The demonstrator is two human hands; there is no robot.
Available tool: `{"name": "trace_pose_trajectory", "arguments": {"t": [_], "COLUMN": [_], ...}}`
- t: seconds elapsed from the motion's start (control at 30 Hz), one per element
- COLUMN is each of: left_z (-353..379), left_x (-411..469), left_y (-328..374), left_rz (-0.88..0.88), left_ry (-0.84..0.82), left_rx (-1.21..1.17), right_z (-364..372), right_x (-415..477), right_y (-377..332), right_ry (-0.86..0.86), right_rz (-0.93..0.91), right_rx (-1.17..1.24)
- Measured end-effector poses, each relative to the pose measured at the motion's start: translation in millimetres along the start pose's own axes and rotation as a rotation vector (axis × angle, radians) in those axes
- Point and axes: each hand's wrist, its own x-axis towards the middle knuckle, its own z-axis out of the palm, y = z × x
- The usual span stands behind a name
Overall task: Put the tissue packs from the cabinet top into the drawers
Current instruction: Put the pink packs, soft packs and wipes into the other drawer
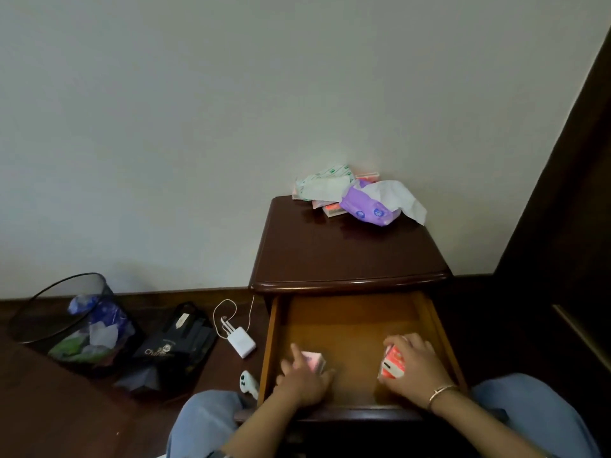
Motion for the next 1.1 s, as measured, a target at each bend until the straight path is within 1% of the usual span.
{"name": "trace_pose_trajectory", "arguments": {"t": [0.1, 0.2, 0.27, 0.33, 0.37, 0.43, 0.47, 0.5, 0.53, 0.6, 0.63, 0.7, 0.8, 0.87, 0.93, 1.0, 1.1], "left_z": [-17.8, -28.3, -28.4, -28.0, -29.0, -31.6, -32.1, -32.6, -33.0, -34.3, -36.3, -41.9, -44.5, -39.2, -32.4, -27.2, -25.6], "left_x": [-2.9, -4.7, -3.5, -0.6, 1.4, 5.1, 7.5, 9.8, 12.2, 17.5, 20.7, 25.6, 25.5, 23.5, 22.1, 21.2, 19.7], "left_y": [-10.0, -21.4, -23.4, -19.1, -15.1, -4.7, 0.6, 5.0, 7.8, 6.6, 3.6, -4.4, -21.1, -33.5, -42.2, -46.9, -49.9], "left_rz": [0.086, 0.138, 0.138, 0.164, 0.203, 0.369, 0.473, 0.556, 0.589, 0.519, 0.476, 0.464, 0.542, 0.6, 0.608, 0.551, 0.472], "left_ry": [-0.079, -0.126, -0.124, -0.047, 0.033, 0.185, 0.203, 0.166, 0.089, -0.037, -0.039, 0.047, 0.162, 0.232, 0.321, 0.405, 0.439], "left_rx": [-0.077, 0.02, 0.104, 0.18, 0.23, 0.313, 0.356, 0.418, 0.488, 0.598, 0.644, 0.758, 0.894, 0.894, 0.882, 0.857, 0.743], "right_z": [5.0, 6.9, 10.8, 13.0, 12.9, 12.0, 11.7, 11.6, 11.2, 10.3, 10.3, 11.0, 9.6, 9.9, 9.7, 7.8, 5.6], "right_x": [-1.7, -2.5, -4.3, -4.1, -3.5, -3.1, -3.4, -4.1, -4.9, -6.0, -6.1, -5.7, -4.8, -5.7, -8.0, -9.7, -7.4], "right_y": [-3.2, -8.1, -8.1, -7.3, -7.3, -8.3, -9.1, -10.1, -11.1, -12.2, -12.3, -12.0, -11.2, -10.9, -10.6, -9.6, -12.8], "right_ry": [0.096, 0.111, 0.102, 0.105, 0.109, 0.106, 0.099, 0.091, 0.086, 0.08, 0.076, 0.068, 0.063, 0.055, 0.065, 0.084, 0.059], "right_rz": [0.042, 0.032, 0.023, 0.024, 0.023, 0.016, 0.013, 0.013, 0.016, 0.024, 0.026, 0.022, 0.012, -0.004, -0.03, -0.052, -0.101], "right_rx": [0.028, -0.031, -0.069, -0.077, -0.082, -0.096, -0.099, -0.099, -0.099, -0.101, -0.102, -0.097, -0.09, -0.092, -0.086, -0.078, -0.051]}}
